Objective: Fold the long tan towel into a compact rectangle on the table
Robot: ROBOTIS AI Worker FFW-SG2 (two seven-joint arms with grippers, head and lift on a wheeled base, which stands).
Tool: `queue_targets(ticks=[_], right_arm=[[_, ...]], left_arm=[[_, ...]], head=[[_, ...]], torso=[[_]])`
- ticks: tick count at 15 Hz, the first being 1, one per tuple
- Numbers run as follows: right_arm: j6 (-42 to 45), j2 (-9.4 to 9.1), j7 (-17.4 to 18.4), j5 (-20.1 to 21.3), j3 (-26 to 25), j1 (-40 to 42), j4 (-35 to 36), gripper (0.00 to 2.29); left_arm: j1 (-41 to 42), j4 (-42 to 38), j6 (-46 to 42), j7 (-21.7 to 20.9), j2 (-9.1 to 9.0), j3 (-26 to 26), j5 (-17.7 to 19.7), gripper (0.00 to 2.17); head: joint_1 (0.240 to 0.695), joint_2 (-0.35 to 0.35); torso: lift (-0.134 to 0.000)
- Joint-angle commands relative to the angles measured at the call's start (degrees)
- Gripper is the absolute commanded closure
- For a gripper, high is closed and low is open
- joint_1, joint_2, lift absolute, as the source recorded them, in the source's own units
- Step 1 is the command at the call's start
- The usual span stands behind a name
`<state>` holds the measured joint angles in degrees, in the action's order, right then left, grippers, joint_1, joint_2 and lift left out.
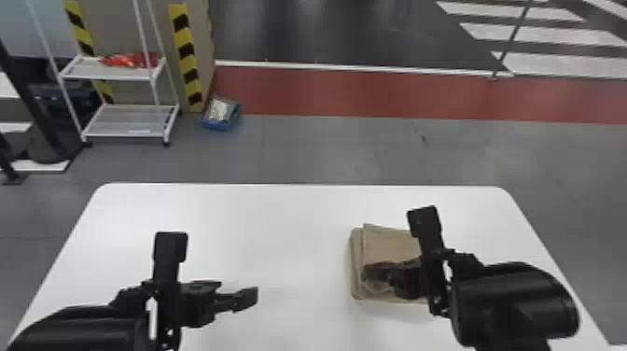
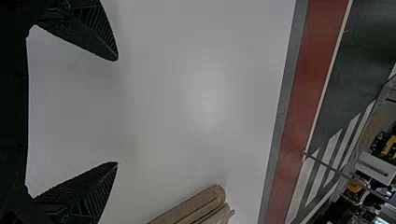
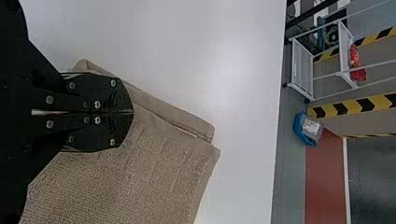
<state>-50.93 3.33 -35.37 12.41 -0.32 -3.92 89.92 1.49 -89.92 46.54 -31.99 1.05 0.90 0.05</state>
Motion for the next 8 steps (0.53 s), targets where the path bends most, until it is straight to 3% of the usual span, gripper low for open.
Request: queue_targets(ticks=[1, 6, 8], right_arm=[[0.17, -0.08, -0.05, -0.1, 1.9, -0.3, -0.89, 2.26], [-0.19, 0.01, -2.16, -0.1, 3.13, 0.32, -0.8, 2.26], [-0.01, 0.09, -5.76, -0.19, 3.3, 1.11, -0.1, 2.26]], left_arm=[[0.09, 0.0, 0.0, 0.0, 0.0, 0.24, 0.04, 0.09], [0.09, 0.0, 0.0, -0.18, 0.09, 0.33, 0.04, 0.09], [0.09, -0.08, 0.0, -0.35, 0.0, 0.33, 0.04, 0.1]], head=[[0.695, -0.071], [0.695, -0.031], [0.695, -0.025]], torso=[[0.0], [0.0], [0.0]])
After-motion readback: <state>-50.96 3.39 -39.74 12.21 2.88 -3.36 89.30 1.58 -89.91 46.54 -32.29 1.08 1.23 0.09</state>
